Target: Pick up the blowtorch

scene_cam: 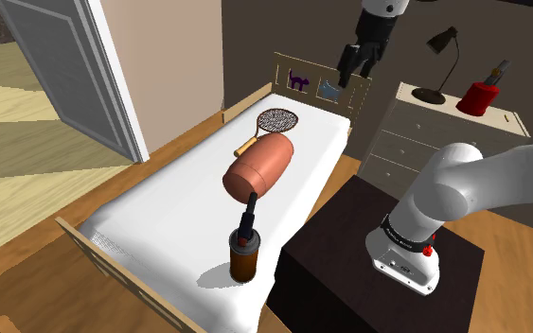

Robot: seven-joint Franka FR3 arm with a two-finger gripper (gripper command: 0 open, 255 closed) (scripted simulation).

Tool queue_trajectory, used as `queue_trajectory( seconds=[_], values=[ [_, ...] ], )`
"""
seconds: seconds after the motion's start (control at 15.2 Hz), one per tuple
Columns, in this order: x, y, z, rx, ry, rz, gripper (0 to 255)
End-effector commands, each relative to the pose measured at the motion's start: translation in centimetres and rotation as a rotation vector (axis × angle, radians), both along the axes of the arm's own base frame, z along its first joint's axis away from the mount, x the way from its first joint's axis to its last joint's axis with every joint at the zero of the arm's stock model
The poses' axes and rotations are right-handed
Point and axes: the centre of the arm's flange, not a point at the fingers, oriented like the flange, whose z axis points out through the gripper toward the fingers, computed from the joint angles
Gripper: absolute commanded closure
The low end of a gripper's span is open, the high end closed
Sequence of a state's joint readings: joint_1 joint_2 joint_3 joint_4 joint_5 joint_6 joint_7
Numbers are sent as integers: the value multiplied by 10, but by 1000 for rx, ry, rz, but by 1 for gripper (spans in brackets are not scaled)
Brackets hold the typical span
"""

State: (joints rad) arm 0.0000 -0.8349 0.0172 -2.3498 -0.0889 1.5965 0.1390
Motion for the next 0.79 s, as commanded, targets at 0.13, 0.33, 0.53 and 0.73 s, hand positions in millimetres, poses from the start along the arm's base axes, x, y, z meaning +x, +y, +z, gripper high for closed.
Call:
queue_trajectory(
  seconds=[0.13,0.33,0.53,0.73],
  values=[
    [-6,18,-18,4,-4,-47,0],
    [-14,46,-45,10,-10,-116,0],
    [-19,75,-72,16,-16,-186,0],
    [-23,104,-99,22,-23,-256,0]
  ],
)
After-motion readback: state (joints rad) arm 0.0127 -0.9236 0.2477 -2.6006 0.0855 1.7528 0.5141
